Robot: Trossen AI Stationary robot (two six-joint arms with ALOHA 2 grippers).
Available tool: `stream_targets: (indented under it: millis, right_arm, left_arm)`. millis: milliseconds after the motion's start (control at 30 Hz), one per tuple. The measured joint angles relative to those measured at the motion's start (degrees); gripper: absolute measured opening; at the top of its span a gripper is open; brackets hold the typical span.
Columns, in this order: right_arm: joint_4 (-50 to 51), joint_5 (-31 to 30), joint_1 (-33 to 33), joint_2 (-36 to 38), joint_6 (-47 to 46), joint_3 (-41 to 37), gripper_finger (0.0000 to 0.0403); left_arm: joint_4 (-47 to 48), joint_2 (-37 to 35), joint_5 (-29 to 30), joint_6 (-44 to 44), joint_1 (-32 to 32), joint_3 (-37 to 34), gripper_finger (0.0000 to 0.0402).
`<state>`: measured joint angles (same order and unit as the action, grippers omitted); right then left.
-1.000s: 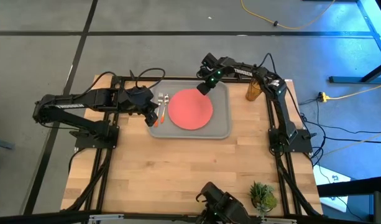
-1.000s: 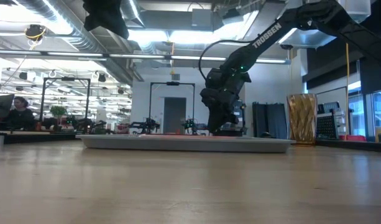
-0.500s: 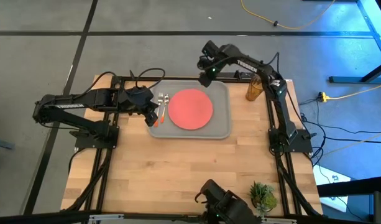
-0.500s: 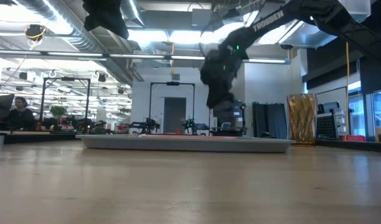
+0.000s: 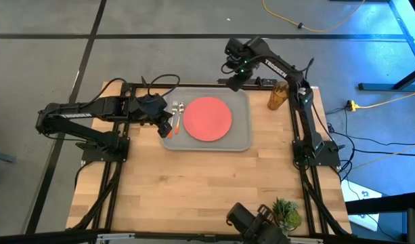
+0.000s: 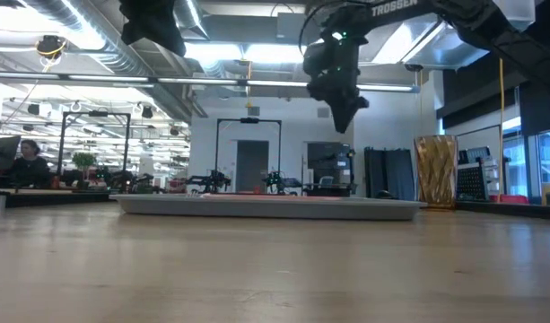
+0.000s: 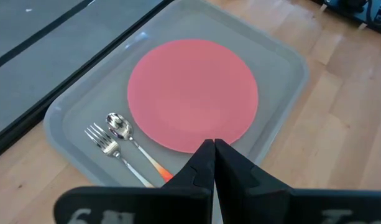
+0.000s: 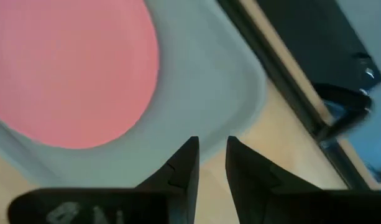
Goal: Pick and place plate/cup/fork/spoon on tray
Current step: Put the orange cup on the gray tray to the top right of the pink plate
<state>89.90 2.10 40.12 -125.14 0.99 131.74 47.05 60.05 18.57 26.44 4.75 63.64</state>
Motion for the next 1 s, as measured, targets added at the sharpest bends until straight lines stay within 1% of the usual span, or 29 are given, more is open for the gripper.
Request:
stream_targets:
  millis: [133,300,467,633,767,933,1000]
  right_arm:
    - [-0.06,-2.63,0.09,2.82,-3.27,-1.21,0.0079]
    - [0.1,-3.84,0.53,9.24,-7.15,-7.41,0.0079]
    - [0.12,-8.88,0.94,18.5,-8.99,-18.88,0.0079]
    - [-0.78,-9.93,2.82,26.84,-9.66,-31.78,0.0079]
    - [-5.15,-10.18,4.42,29.36,-9.34,-38.23,0.0079]
    - [-6.09,-10.65,5.65,29.02,-8.43,-41.41,0.0079]
    - [-6.07,-11.85,5.86,29.0,-8.83,-42.3,0.0079]
  left_arm:
    - [0.04,0.0,0.02,-0.12,0.02,0.0,0.0]
    - [0.06,0.0,0.04,-2.02,0.0,0.0,0.0]
    - [0.03,0.0,0.2,-3.04,0.0,0.0,0.0]
    - [0.01,0.0,0.22,-3.06,0.01,0.0,0.0]
    - [0.0,0.0,0.26,-3.06,0.02,0.0,0.0]
    - [0.0,0.0,0.26,-3.03,0.02,0.0,0.0]
    - [-0.02,0.0,0.26,-3.02,0.02,0.0,0.0]
